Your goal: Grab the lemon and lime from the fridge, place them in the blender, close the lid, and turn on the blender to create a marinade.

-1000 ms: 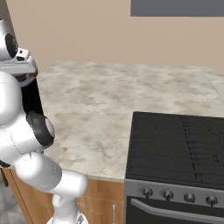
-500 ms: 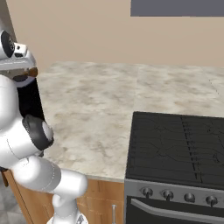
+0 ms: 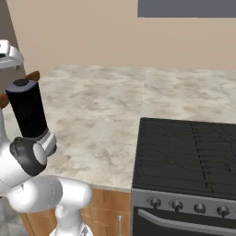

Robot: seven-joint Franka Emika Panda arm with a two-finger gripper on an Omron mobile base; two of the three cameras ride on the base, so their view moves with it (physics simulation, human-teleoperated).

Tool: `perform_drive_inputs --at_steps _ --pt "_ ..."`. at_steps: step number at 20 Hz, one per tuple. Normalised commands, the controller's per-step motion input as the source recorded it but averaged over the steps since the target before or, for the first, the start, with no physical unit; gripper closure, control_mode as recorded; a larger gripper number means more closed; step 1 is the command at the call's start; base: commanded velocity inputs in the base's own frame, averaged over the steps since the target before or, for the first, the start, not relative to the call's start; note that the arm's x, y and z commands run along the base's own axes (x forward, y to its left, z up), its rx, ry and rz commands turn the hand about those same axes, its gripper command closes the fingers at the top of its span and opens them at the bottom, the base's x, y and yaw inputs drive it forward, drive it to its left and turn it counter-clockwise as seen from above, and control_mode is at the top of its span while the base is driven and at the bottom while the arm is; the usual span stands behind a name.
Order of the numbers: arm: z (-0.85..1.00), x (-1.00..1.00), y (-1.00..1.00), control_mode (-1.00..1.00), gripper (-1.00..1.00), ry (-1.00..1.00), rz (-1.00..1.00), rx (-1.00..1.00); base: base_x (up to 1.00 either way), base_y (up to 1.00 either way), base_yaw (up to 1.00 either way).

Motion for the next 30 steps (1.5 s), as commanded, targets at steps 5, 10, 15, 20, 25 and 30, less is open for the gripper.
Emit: perform_drive_inputs --at_steps 5,10,15,20,25,30 --pt "-0.44 -1.0 -0.04 -1.0 -1.0 -0.36 -0.09 0.0 0.0 0.0 0.0" --pt "-0.88 -1.0 -0.08 -1.0 -1.0 -0.24 -0.18 0.0 0.0 0.0 0.0" --pt "-0.99 -0.68 -0.13 -1.0 -1.0 -0.13 -0.31 0.0 0.0 0.0 0.0" --pt "-0.75 -0.01 -0.01 -1.0 -1.0 -0.05 -0.29 0.0 0.0 0.0 0.0" --pt "-0.54 0.19 0.0 -1.0 -1.0 -0.13 -0.21 0.0 0.0 0.0 0.0" --pt "-0.38 0.16 0.11 -1.0 -1.0 -0.16 -0.15 0.0 0.0 0.0 0.0"
